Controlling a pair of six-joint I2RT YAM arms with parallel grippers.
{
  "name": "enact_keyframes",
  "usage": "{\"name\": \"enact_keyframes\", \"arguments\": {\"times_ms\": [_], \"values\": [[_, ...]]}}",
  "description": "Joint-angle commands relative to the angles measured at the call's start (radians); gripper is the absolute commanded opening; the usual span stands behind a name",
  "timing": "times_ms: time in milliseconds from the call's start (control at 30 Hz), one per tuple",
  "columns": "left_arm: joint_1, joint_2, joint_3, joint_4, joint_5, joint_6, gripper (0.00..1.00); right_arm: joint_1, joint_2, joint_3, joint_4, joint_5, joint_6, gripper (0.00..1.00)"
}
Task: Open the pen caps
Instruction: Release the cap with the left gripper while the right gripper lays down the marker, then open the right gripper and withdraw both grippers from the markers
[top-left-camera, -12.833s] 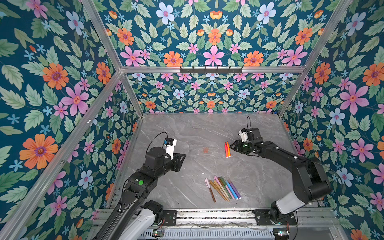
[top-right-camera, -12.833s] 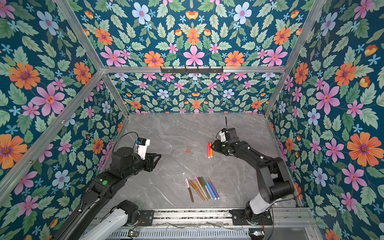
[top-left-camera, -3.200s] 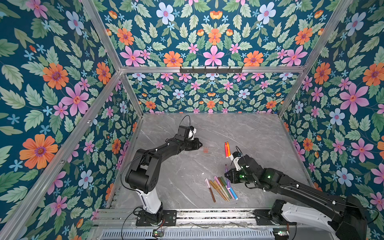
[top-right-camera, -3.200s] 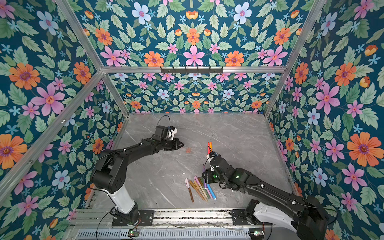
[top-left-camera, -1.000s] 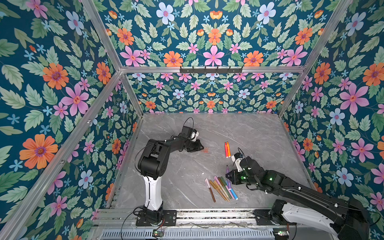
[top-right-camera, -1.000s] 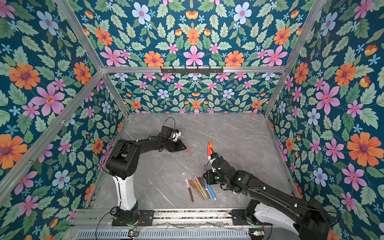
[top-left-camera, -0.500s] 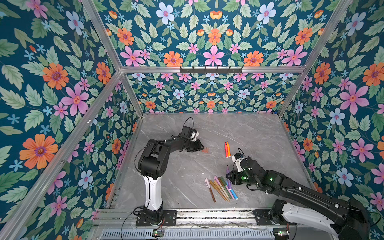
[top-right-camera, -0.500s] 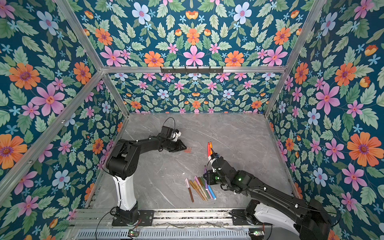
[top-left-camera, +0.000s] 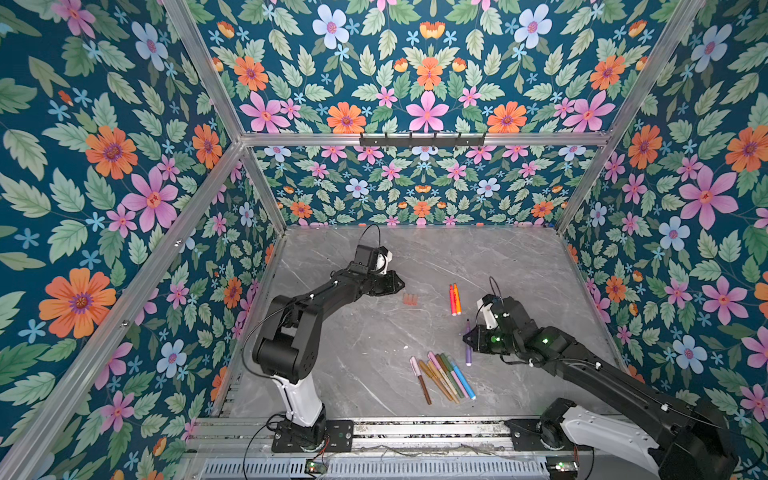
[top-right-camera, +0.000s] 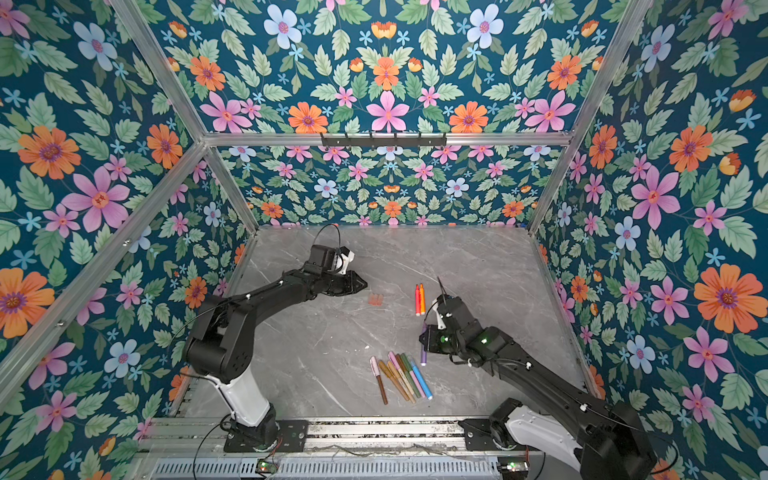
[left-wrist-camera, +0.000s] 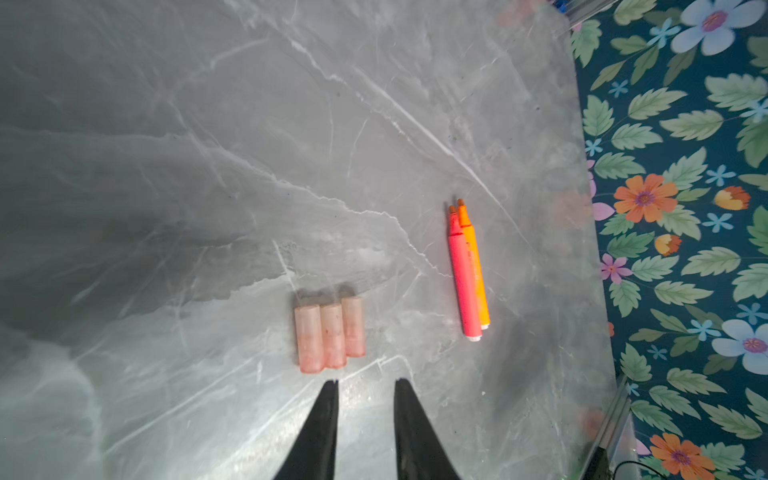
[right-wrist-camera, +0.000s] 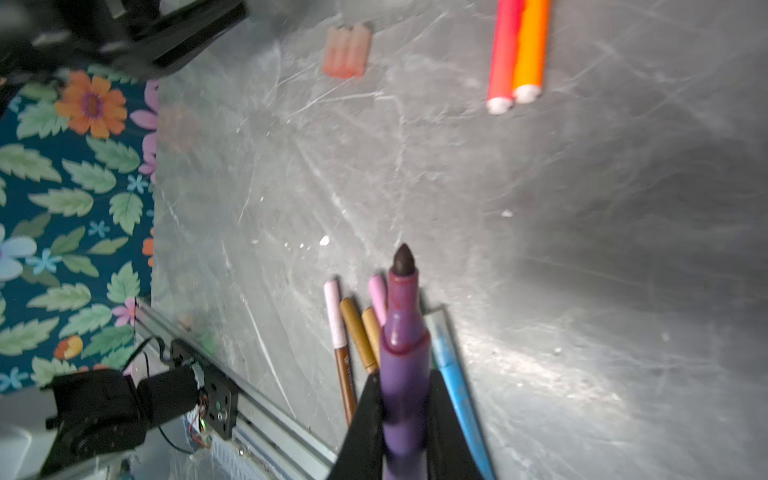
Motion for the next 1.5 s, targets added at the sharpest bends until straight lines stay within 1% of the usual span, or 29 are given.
{"name": "enact_keyframes", "arguments": {"times_ms": [0, 100, 167, 333, 367, 467, 567, 633, 733, 967, 1167, 1467], "values": [[0.001, -0.122, -0.040, -0.034, -0.046, 0.020, 0.27, -0.147, 0.068, 0.031, 0.004, -0.183, -0.093, 0.00], [0.003, -0.256, -0.092, -0.063, -0.051, 0.062, 0.28, -0.268, 0.194, 0.090, 0.025, -0.232, -0.187, 0.00], [0.004, -0.326, -0.099, -0.138, -0.072, 0.103, 0.28, -0.323, 0.300, 0.133, 0.064, -0.263, -0.226, 0.00], [0.006, -0.517, -0.136, -0.277, -0.119, 0.174, 0.28, -0.344, 0.508, 0.265, 0.106, -0.211, -0.301, 0.00], [0.006, -0.564, -0.151, -0.295, -0.136, 0.188, 0.29, -0.346, 0.545, 0.289, 0.119, -0.204, -0.312, 0.00], [0.008, -0.682, -0.200, -0.324, -0.190, 0.215, 0.34, -0.350, 0.667, 0.367, 0.127, -0.201, -0.337, 0.00], [0.008, -0.755, -0.239, -0.333, -0.188, 0.217, 0.34, -0.356, 0.760, 0.436, 0.118, -0.220, -0.351, 0.00], [0.007, -0.779, -0.266, -0.331, -0.172, 0.213, 0.34, -0.357, 0.805, 0.472, 0.109, -0.227, -0.353, 0.00], [0.008, -0.798, -0.302, -0.331, -0.178, 0.208, 0.34, -0.360, 0.849, 0.514, 0.106, -0.253, -0.352, 0.02], [0.008, -0.791, -0.300, -0.342, -0.188, 0.212, 0.34, -0.360, 0.908, 0.577, 0.084, -0.265, -0.350, 0.05], [0.008, -0.784, -0.302, -0.334, -0.180, 0.211, 0.34, -0.359, 0.943, 0.592, 0.078, -0.276, -0.352, 0.06], [0.008, -0.782, -0.307, -0.328, -0.175, 0.206, 0.34, -0.359, 0.949, 0.586, 0.089, -0.279, -0.344, 0.08]]}}
